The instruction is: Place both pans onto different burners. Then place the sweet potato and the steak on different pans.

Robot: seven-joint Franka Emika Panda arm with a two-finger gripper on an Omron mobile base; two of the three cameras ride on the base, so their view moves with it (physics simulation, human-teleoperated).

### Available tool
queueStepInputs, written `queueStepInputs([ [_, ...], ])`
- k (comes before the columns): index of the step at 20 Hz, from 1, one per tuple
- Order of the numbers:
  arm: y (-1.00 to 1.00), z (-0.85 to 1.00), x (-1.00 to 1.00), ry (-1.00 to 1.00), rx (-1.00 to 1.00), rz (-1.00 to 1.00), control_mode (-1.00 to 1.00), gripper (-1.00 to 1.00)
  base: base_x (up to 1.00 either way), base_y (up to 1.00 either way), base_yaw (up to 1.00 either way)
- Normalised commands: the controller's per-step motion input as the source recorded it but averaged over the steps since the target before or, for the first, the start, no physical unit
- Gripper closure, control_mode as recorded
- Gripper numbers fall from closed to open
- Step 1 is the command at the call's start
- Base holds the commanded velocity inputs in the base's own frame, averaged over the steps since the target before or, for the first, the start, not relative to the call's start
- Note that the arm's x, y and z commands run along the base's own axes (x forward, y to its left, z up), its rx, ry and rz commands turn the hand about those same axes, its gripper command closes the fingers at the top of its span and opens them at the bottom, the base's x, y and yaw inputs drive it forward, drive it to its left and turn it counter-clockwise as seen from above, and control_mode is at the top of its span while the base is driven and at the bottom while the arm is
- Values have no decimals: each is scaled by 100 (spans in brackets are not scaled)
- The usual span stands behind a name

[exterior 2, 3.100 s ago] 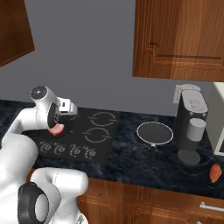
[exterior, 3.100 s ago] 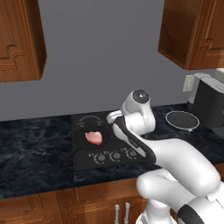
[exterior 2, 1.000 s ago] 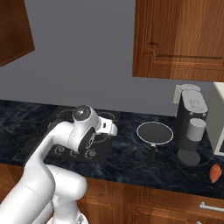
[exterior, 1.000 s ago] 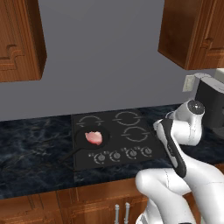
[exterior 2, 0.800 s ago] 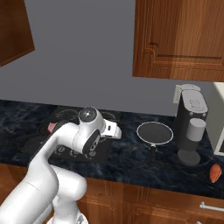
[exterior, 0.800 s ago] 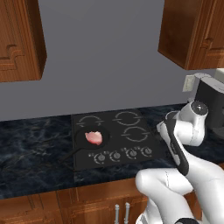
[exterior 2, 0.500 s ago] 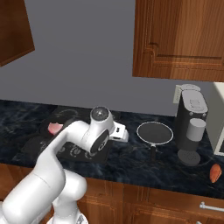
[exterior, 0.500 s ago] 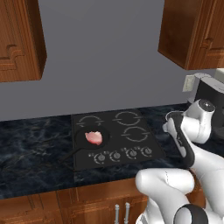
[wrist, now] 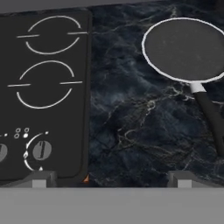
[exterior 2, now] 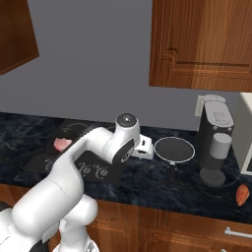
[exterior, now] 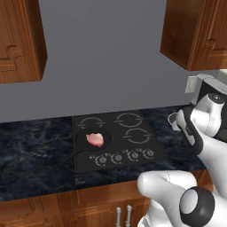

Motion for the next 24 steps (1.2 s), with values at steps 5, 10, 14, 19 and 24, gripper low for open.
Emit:
queueStepInputs([
  [5,-16,-13,-2,0,-4,0,-100,-100,0,0,0],
  [10,-14,-19,-1,-1,-12,0,-100,-100,0,0,0],
  [14,-18,-10,0,0,-9,0,-100,-100,0,0,0],
  [19,-27,-16,0,0,-9,0,-100,-100,0,0,0],
  [24,-38,-16,0,0,-9,0,-100,-100,0,0,0],
])
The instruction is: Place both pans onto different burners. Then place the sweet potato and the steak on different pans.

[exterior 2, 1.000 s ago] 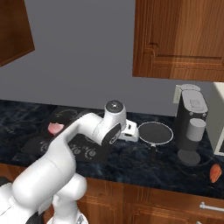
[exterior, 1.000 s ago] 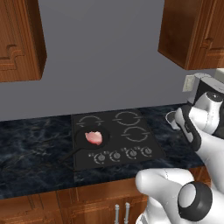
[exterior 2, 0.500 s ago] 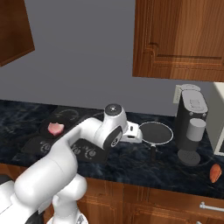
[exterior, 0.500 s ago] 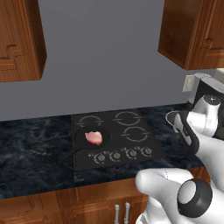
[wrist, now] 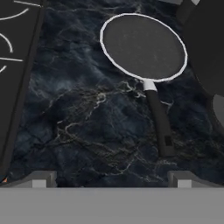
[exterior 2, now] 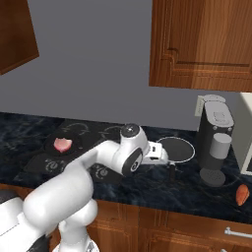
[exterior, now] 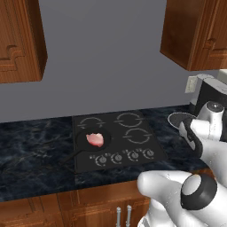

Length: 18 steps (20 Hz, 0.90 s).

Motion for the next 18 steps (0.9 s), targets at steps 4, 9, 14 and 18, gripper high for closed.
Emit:
queueStepInputs([
  [4,-40,-10,0,0,-8,0,-100,-100,0,0,0],
  [9,-35,-1,4,0,-1,0,-100,-100,0,0,0],
  [14,-32,-5,19,0,0,0,-100,-100,0,0,0],
  [18,-21,-10,25,0,0,0,-100,-100,0,0,0],
])
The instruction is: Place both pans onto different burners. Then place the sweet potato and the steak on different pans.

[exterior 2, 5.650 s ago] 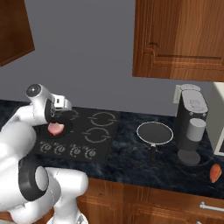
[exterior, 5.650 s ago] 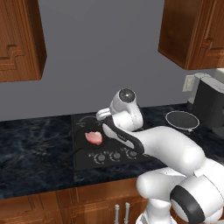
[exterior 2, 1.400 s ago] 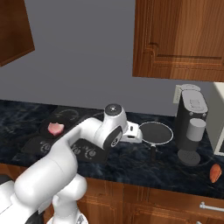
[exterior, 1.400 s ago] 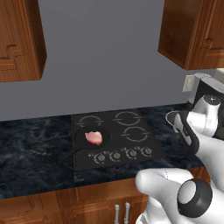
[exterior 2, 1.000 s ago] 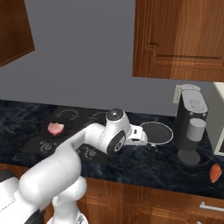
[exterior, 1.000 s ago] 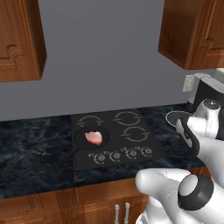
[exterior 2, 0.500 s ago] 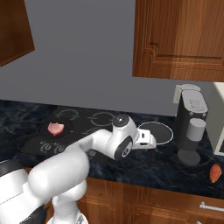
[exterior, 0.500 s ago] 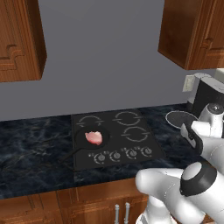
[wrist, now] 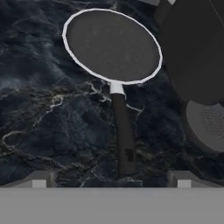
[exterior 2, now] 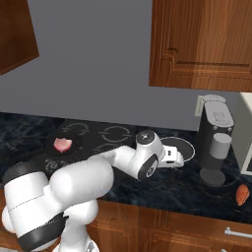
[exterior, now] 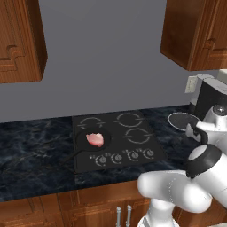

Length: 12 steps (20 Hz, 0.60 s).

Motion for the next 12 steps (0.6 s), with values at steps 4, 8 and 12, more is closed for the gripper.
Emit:
queueStepInputs([
  [4,-10,-25,26,2,0,0,-100,-100,0,0,0],
  [8,-11,-30,10,1,0,0,-100,-100,0,0,0],
  [12,-18,-21,9,0,0,0,-100,-100,0,0,0],
])
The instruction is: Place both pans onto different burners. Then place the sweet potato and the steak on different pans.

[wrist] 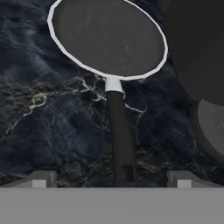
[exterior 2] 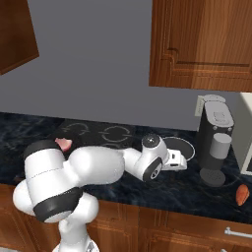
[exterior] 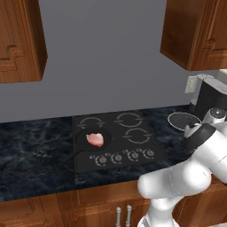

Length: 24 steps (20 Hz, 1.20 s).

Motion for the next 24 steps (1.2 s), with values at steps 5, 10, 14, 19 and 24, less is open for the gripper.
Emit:
queueStepInputs([
  [5,-18,-18,9,0,0,0,-100,-100,0,0,0],
  [10,-13,-20,11,0,0,0,-100,-100,0,0,0],
  [14,-11,-15,13,0,0,0,-100,-100,0,0,0],
  [19,-12,-14,12,0,0,0,-100,-100,0,0,0],
  [24,-16,-16,11,0,0,0,-100,-100,0,0,0],
])
